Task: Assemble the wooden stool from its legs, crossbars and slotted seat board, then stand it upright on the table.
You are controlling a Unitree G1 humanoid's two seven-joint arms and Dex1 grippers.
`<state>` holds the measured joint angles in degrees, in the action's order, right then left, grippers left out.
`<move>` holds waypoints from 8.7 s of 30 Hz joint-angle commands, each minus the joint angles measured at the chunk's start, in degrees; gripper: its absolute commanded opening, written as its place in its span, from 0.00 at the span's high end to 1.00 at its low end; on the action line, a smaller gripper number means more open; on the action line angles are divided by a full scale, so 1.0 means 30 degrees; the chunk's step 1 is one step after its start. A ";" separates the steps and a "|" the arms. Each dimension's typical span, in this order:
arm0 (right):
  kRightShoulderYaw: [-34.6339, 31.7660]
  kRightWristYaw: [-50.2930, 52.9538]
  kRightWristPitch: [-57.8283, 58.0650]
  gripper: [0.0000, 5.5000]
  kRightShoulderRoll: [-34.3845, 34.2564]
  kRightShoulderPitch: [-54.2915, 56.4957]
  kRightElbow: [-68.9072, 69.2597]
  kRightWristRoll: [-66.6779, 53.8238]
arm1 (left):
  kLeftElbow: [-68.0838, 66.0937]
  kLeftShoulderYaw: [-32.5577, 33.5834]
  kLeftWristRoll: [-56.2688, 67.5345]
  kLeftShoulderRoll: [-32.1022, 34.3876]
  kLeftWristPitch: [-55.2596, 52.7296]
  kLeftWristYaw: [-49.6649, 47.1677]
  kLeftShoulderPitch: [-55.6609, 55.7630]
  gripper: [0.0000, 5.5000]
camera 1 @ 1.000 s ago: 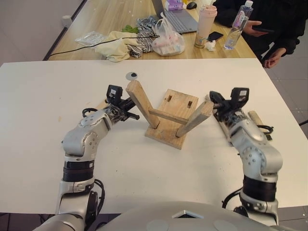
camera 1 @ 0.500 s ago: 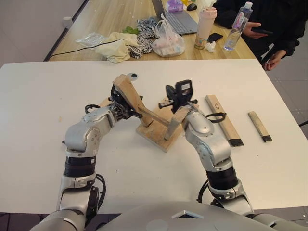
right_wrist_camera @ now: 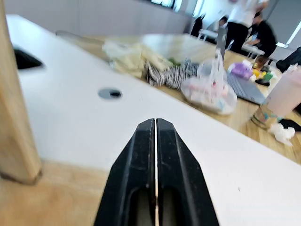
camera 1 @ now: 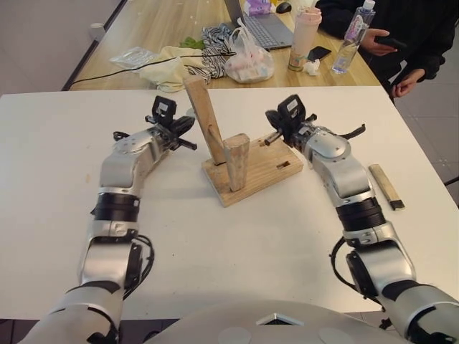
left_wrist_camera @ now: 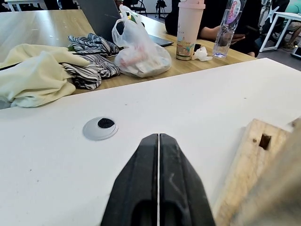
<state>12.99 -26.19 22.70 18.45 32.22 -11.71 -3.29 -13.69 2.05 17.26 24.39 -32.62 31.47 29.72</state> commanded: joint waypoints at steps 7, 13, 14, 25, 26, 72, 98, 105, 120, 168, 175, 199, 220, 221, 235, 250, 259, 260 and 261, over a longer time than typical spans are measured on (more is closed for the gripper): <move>0.4549 -0.7365 -0.1518 1.00 0.4774 -0.1193 -0.1950 0.3801 | 1.1579 -0.2625 0.2287 0.9188 -0.3385 0.9858 -0.6413 1.00; 0.5731 -0.8117 -0.2797 1.00 0.4490 -0.0433 -0.4102 0.5393 | 1.2974 -0.5814 0.2268 0.6691 -0.4653 0.8568 -0.6355 1.00; 0.5903 -0.8092 -0.3075 1.00 0.4395 -0.0181 -0.4586 0.5691 | 1.2878 -0.6242 0.2141 0.6084 -0.4803 0.8043 -0.6288 1.00; 0.6058 -0.7324 -0.5388 1.00 0.3417 0.1907 -0.7731 0.7045 | 1.0467 -0.8654 -0.0392 0.2538 -0.4930 0.4053 -0.5244 1.00; 0.5829 -0.7102 -0.5557 1.00 0.3361 0.2282 -0.7978 0.7100 | 1.0246 -0.8785 -0.0581 0.2490 -0.4756 0.4016 -0.5284 1.00; 0.4925 -1.0107 -0.2351 1.00 -0.0556 -0.0064 -0.0912 0.3823 | -0.1430 -0.5673 -0.4242 -0.1586 0.0544 -0.0090 -0.0909 1.00; -1.0782 -0.4991 0.5894 0.57 0.8584 -0.8662 0.0867 -0.2533 | 0.2865 0.4136 -0.2413 -0.0766 0.1012 -0.5840 -0.3397 1.00; -0.9630 -0.7430 0.1982 0.42 0.9669 -0.8241 -0.4579 -0.1960 | 0.2705 0.4124 -0.2033 -0.1226 0.1378 -0.5938 -0.3577 1.00; -0.6597 -0.6967 -0.5196 0.77 0.9045 -0.5571 -1.5856 0.0041 | 0.5236 0.4626 0.1726 -0.3976 0.0862 -0.5449 -0.3822 0.95; -0.1382 -0.1735 -0.4854 0.58 0.1036 -0.0941 0.4708 -0.0831 | 0.7639 0.6514 1.1979 -0.0934 0.0936 -0.1708 -0.2318 0.93; -0.4732 0.0280 -0.3239 0.73 0.0080 -0.0160 0.3517 -0.2891 | 0.0625 0.6884 0.6889 0.5135 0.3770 0.4752 -0.5160 0.93; -0.4995 -0.0128 -0.4016 1.00 0.0189 -0.0217 0.1762 -0.2879 | -0.7826 0.6392 0.4037 0.4418 0.9054 0.9226 -0.4671 0.93; -0.4953 -0.0264 -0.4556 1.00 0.0151 -0.0297 0.1120 -0.2558 | -0.7261 0.6114 0.3699 0.3613 0.9758 0.8807 -0.4599 0.93; -0.4972 -0.0279 -0.4613 1.00 0.0143 -0.0234 0.1033 -0.2534 | -0.7373 0.6088 0.3648 0.3585 0.9779 0.8789 -0.4596 0.93; -0.5151 -0.0376 -0.4807 1.00 0.0151 0.0000 0.0671 -0.2406 | -0.6864 0.6422 0.4036 0.3650 0.9306 0.8831 -0.4591 0.93; -0.5089 -0.0441 -0.4747 1.00 0.0191 -0.0253 0.0793 -0.2381 | -0.5524 0.6444 0.4102 0.3669 0.7799 0.8832 -0.5210 0.93; -0.4842 -0.0714 -0.4693 1.00 0.0202 -0.0192 0.0840 -0.2349 | -0.7837 0.6022 0.3087 0.2782 1.0206 0.8797 -0.5671 0.93; -0.4830 -0.0740 -0.4703 1.00 0.0213 -0.0190 0.0828 -0.2340 | -0.8200 0.6018 0.3120 0.2532 1.0379 0.8743 -0.5716 0.93; -0.4815 -0.0787 -0.4729 1.00 0.0215 -0.0193 0.0799 -0.2329 | -0.8675 0.5862 0.2959 0.2155 1.0771 0.8685 -0.5920 0.93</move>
<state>-2.03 -27.91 8.83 18.76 31.37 -9.51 -10.67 -35.91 21.24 28.27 33.38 -0.27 58.13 14.07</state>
